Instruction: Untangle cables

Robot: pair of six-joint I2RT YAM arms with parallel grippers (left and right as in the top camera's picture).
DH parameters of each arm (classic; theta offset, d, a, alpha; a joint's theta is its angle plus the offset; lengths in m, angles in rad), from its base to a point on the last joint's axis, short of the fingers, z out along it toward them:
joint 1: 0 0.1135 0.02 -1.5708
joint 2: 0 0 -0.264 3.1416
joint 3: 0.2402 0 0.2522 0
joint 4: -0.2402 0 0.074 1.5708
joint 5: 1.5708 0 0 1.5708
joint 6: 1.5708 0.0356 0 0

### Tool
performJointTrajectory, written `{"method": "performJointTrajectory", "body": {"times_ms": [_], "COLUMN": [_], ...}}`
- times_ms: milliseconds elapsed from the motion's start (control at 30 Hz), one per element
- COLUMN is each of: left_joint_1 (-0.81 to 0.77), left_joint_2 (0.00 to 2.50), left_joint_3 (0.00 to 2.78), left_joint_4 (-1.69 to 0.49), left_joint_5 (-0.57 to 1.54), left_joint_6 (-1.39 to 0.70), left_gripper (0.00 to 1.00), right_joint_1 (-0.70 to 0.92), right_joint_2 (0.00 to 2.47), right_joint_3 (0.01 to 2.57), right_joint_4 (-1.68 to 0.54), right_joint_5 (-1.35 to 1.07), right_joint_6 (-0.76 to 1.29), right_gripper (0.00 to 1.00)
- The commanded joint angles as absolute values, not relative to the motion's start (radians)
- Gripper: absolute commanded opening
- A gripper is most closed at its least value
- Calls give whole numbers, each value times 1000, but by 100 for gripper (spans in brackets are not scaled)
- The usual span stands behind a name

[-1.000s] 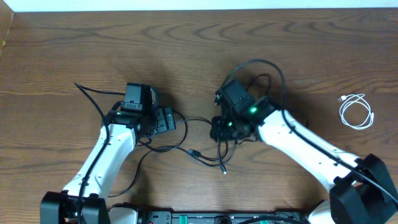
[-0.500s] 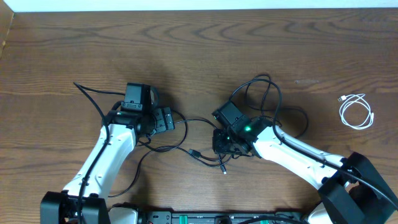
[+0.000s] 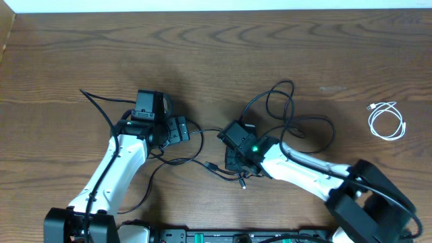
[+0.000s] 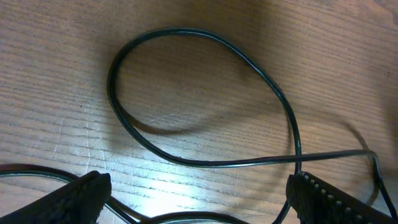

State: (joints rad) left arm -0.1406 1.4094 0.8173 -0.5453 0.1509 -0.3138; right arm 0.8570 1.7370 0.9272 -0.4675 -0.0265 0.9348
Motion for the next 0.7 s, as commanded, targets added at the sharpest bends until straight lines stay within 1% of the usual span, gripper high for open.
{"method": "performJointTrajectory", "body": {"times_ms": [0, 33, 67, 133, 267, 467, 567, 667], "left_joint_1": [-142, -142, -142, -142, -142, -142, -142, -142], "left_joint_2": [1418, 1418, 1418, 1418, 1418, 1418, 1418, 1418], "left_joint_3": [822, 822, 822, 822, 822, 822, 822, 822], "left_joint_4": [-548, -548, -548, -548, -548, -548, -548, -548], "left_joint_5": [138, 138, 138, 138, 138, 138, 138, 138], "left_joint_6": [-308, -308, -308, -307, -308, -308, -308, -308], "left_gripper": [95, 95, 94, 95, 95, 95, 95, 95], "right_joint_1": [866, 866, 866, 865, 851, 825, 808, 780], "right_joint_2": [1786, 1792, 1792, 1781, 1716, 1522, 1432, 1353], "right_joint_3": [918, 918, 918, 924, 954, 963, 962, 962], "right_joint_4": [-447, -435, -425, -386, -290, -203, -215, -286], "right_joint_5": [16, 6, -7, -33, -89, -83, -28, 98], "right_joint_6": [957, 957, 952, 907, 739, 548, 493, 492], "right_gripper": [14, 2, 1, 1, 1, 1, 1, 1]}}
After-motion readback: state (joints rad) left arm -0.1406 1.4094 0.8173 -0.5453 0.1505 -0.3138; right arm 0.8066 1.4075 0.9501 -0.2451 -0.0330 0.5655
